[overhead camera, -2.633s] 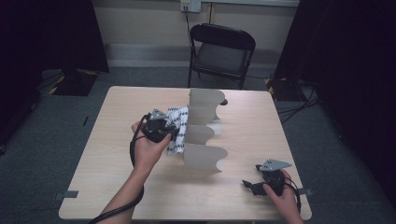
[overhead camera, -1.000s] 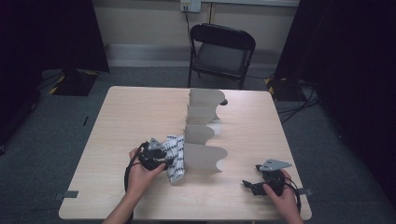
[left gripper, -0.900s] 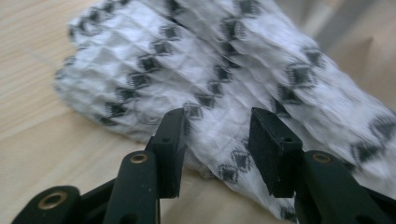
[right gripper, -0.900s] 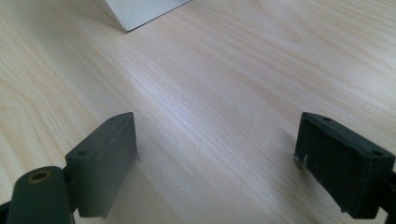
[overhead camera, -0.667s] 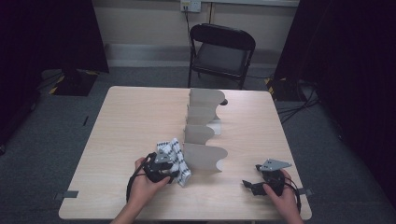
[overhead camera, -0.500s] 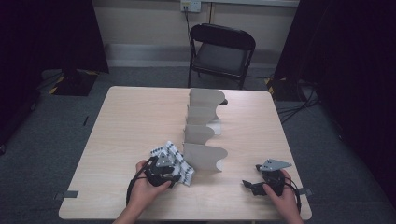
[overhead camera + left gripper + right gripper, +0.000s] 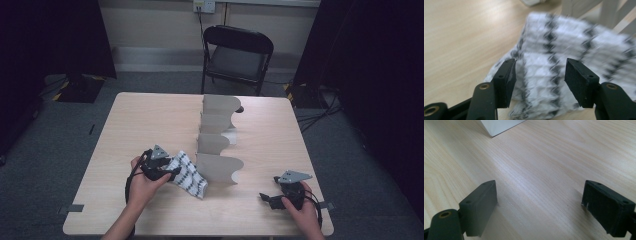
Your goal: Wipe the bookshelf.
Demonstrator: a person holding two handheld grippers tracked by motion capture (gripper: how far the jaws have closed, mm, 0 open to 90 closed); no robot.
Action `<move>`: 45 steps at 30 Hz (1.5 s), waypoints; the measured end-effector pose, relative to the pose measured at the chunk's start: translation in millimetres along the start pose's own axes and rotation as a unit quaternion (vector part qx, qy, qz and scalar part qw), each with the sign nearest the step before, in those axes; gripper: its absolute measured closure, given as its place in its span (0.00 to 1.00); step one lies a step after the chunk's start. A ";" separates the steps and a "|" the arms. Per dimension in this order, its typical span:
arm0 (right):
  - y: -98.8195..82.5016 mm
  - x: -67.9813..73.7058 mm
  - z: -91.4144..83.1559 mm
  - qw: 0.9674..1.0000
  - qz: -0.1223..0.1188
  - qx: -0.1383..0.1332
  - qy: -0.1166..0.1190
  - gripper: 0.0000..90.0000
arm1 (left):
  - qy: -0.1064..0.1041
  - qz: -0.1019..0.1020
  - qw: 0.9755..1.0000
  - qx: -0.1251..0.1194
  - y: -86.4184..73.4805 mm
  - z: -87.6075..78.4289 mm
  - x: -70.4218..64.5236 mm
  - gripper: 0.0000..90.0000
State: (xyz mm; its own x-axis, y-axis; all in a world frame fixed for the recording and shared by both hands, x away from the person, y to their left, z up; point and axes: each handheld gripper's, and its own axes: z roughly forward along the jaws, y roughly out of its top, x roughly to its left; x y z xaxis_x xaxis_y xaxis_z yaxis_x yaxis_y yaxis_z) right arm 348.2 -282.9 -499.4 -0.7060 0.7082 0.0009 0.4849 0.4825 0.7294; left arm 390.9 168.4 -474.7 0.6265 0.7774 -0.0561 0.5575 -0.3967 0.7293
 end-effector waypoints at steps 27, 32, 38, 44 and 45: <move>0.0 0.0 0.0 1.000 0.000 0.000 0.000 0.13 | -0.049 0.012 0.999 -0.002 -18.3 -28.3 -35.9 0.51; 0.0 0.1 0.0 1.000 0.000 0.000 0.000 0.13 | -0.022 0.003 1.000 -0.017 -11.8 -31.6 -10.0 0.44; 0.0 0.1 0.0 1.000 0.000 0.000 0.000 0.13 | -0.046 0.009 0.999 -0.005 -19.2 -9.8 -6.5 0.43; 0.0 0.0 0.0 1.000 0.000 0.000 0.000 0.13 | -0.061 0.024 0.998 0.011 -23.4 -5.7 -23.0 0.60; 0.0 0.0 0.0 1.000 0.000 0.000 0.000 0.13 | -0.061 0.024 0.998 0.011 -23.4 -5.7 -23.0 0.61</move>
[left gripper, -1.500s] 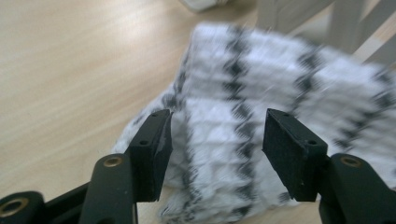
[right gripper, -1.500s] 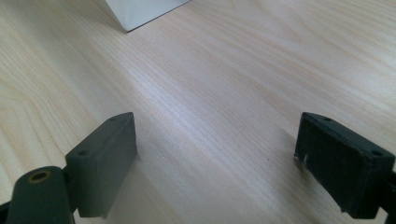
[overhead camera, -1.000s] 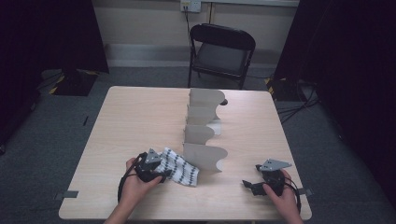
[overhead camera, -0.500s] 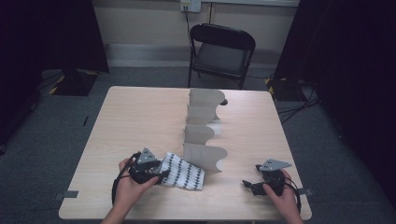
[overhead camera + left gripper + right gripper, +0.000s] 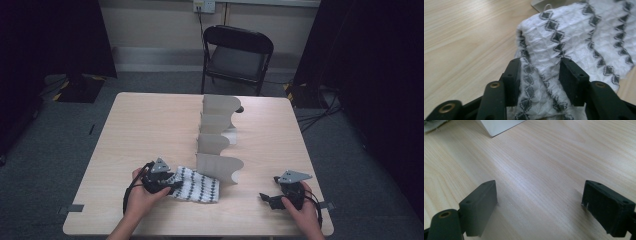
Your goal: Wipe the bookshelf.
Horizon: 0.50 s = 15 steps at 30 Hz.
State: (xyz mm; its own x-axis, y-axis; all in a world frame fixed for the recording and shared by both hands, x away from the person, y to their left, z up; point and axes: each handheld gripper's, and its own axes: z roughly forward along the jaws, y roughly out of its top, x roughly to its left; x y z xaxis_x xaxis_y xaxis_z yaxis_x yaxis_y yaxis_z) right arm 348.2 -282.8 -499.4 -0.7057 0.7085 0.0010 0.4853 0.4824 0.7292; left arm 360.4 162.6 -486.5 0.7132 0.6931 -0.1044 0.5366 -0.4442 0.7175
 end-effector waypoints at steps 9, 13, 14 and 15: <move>0.0 0.4 -0.2 1.000 -0.001 0.000 0.000 0.13 | -0.026 0.008 1.000 -0.002 -1.1 7.5 -28.3 0.63; -0.3 1.8 -0.7 1.000 -0.003 -0.002 -0.005 0.14 | -0.032 0.004 0.999 -0.006 2.9 14.8 -37.7 0.62; -0.5 2.2 -1.1 1.000 -0.007 -0.003 -0.006 0.14 | -0.035 0.004 0.999 -0.005 4.3 16.6 -40.2 0.62; -0.4 2.8 -1.4 1.000 -0.009 -0.004 -0.007 0.14 | -0.035 0.004 0.999 -0.007 5.6 18.8 -43.2 0.61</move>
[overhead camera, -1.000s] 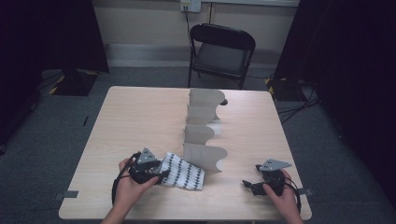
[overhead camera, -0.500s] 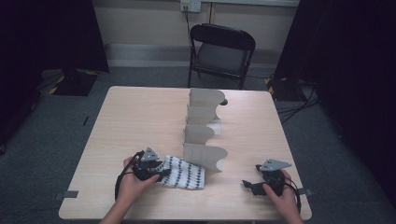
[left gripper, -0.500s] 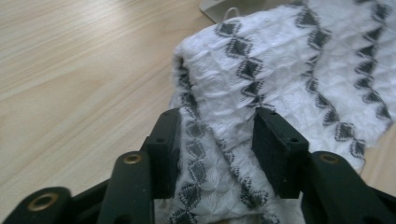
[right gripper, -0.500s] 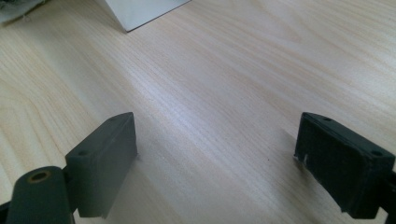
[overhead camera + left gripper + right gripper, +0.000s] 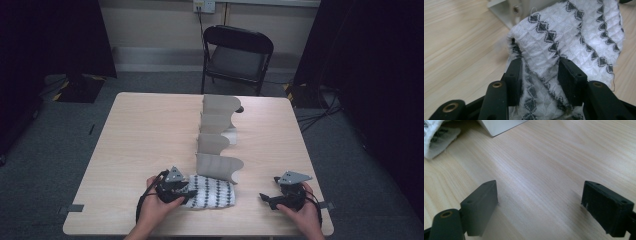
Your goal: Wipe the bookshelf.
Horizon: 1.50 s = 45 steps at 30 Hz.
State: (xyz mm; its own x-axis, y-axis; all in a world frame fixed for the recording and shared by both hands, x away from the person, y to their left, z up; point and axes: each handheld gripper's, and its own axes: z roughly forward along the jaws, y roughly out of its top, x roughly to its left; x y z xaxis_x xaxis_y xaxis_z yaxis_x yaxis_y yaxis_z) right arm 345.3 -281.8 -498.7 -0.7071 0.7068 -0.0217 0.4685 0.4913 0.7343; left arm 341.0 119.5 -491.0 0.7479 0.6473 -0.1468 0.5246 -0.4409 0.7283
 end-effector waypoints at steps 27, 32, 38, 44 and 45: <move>56.2 72.6 -1.9 0.990 -0.072 -0.060 0.108 0.34 | 0.042 0.030 0.999 0.001 -1.0 -28.5 23.8 0.32; 60.8 79.1 1.6 0.988 -0.056 -0.066 0.125 0.42 | 0.057 0.031 0.998 0.006 -7.2 -36.1 33.0 0.32; 69.2 90.8 7.7 0.987 -0.040 -0.075 0.133 0.47 | 0.070 0.033 0.997 0.010 -16.8 -46.3 45.4 0.31; 76.0 106.5 19.9 0.988 -0.069 -0.054 0.129 0.46 | 0.079 0.026 0.996 0.014 -31.9 -50.5 58.1 0.29; 76.8 107.5 21.6 0.988 -0.072 -0.055 0.129 0.46 | 0.081 0.026 0.996 0.018 -34.1 -51.0 60.0 0.29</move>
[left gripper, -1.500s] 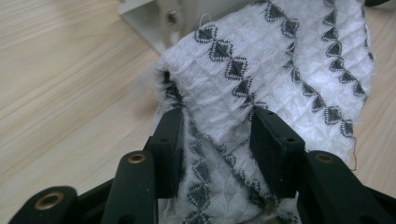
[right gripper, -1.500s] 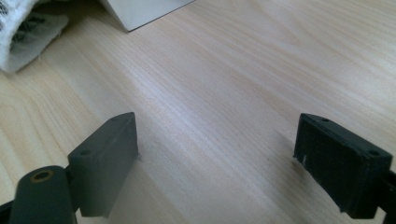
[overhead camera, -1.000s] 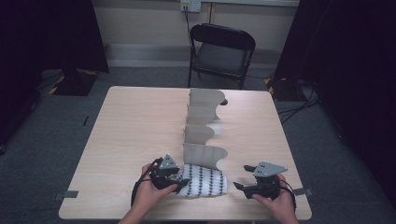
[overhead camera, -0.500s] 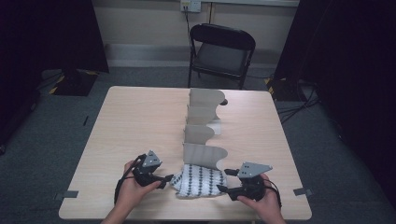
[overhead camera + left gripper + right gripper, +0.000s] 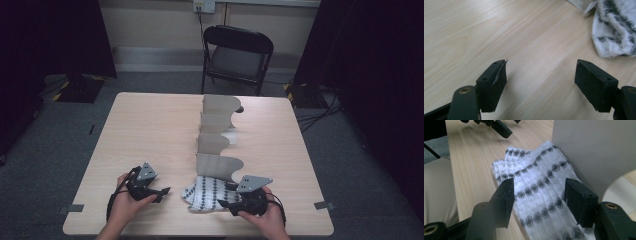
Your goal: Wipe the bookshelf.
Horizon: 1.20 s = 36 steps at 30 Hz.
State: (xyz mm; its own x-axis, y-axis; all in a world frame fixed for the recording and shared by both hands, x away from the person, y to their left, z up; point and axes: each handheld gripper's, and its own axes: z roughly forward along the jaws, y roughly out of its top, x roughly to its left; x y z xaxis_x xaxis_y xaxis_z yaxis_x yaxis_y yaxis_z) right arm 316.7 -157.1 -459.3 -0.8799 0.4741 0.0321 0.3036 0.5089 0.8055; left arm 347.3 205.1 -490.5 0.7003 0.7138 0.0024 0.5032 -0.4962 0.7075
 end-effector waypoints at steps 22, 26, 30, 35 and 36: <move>-8.3 -7.1 43.4 0.998 -0.010 0.058 -0.018 0.72 | 0.011 -0.016 0.999 -0.025 -11.6 3.1 8.0 0.17; -5.2 -12.3 44.5 0.998 -0.002 0.063 -0.021 0.82 | 0.011 -0.017 0.999 -0.025 -11.5 3.1 7.9 0.17; -2.9 -9.6 42.9 0.998 0.000 0.063 -0.029 0.85 | 0.011 -0.017 0.999 -0.025 -11.5 3.1 8.0 0.17; 9.4 -4.8 29.3 0.998 -0.018 0.048 -0.030 0.85 | 0.011 -0.017 0.999 -0.025 -11.5 3.1 8.0 0.17; 12.7 -4.0 25.3 0.998 -0.022 0.043 -0.031 0.85 | 0.011 -0.017 1.000 -0.025 -11.5 3.1 8.0 0.17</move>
State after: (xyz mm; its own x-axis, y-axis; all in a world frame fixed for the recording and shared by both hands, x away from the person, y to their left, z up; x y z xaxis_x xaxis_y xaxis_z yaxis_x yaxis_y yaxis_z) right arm 333.3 -134.3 -464.2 -0.8690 0.4930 -0.0407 0.2989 0.5890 0.7508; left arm 348.6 215.0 -500.8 0.6721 0.7404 -0.0064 0.5002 -0.4476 0.7412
